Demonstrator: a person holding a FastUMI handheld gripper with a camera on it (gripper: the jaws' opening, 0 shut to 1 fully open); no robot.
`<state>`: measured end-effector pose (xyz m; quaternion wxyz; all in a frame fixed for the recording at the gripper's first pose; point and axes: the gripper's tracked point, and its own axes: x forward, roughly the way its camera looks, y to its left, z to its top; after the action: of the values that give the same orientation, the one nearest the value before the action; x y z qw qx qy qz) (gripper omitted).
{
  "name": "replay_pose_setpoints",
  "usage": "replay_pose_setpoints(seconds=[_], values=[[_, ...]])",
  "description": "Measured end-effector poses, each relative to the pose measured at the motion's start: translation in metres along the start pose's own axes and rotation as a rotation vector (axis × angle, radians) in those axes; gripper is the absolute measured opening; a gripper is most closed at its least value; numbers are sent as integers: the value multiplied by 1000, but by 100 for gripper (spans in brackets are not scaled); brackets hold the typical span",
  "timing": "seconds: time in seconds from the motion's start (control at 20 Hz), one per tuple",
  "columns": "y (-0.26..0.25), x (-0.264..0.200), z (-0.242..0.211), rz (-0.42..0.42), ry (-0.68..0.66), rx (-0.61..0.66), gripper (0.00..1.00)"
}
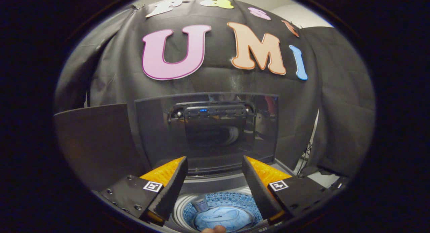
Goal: Put the clothes into the washing machine and then close the washing machine lid.
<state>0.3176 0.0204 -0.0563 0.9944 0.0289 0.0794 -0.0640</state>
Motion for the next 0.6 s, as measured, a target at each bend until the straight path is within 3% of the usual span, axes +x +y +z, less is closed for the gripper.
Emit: replay_pose_setpoints(seconds=[0.45, 0.6], values=[[8, -18, 131, 18, -183, 1, 99], [19, -17, 175, 80, -267, 17, 99]])
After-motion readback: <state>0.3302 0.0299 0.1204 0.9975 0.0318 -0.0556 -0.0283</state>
